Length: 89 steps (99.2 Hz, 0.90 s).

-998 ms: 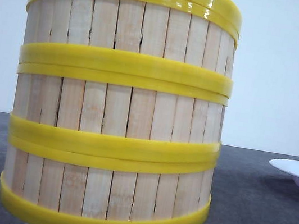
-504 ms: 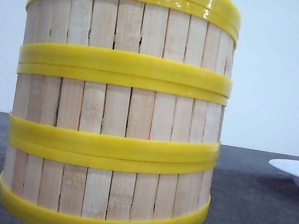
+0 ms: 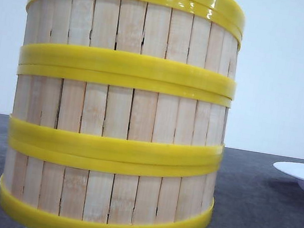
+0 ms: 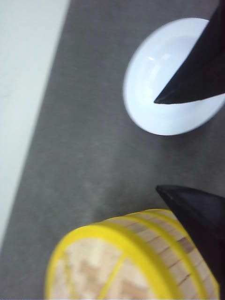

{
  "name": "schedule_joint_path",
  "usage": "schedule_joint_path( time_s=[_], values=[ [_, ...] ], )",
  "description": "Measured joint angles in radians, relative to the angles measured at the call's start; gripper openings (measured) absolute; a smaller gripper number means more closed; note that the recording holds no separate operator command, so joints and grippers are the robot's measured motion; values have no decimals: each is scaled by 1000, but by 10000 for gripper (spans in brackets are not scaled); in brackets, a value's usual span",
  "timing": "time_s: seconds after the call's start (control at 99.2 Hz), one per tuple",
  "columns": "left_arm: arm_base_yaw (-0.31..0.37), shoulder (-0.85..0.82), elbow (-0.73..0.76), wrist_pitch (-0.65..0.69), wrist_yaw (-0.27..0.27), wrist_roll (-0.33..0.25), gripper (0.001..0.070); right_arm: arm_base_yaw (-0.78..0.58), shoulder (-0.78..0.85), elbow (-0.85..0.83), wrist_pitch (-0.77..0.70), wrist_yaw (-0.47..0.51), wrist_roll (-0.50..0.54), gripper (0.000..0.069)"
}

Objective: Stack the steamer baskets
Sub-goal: 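Release the lid and raise the right gripper away from the stack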

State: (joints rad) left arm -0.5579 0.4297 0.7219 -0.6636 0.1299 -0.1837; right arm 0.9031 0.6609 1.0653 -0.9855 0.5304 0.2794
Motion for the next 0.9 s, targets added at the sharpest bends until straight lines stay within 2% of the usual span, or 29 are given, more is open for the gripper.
schedule_joint_path(
  time_s=[0.192,0.252,0.302,0.343,0.393,0.534,0.897],
  values=[
    [0,0,0,0,0,0,275,0,1,-12,21,0,33,315],
    [0,0,0,0,0,0,233,0,-1,-12,32,0,34,211],
    [0,0,0,0,0,0,137,0,-2,-11,35,1,33,105],
    [0,0,0,0,0,0,80,0,-2,-11,42,0,32,61],
    [0,0,0,0,0,0,46,0,-2,-11,55,-2,32,32],
    [0,0,0,0,0,0,25,0,-2,-11,63,-2,32,10],
    [0,0,0,-9,0,0,25,0,-2,-11,63,-3,32,9]
  ],
)
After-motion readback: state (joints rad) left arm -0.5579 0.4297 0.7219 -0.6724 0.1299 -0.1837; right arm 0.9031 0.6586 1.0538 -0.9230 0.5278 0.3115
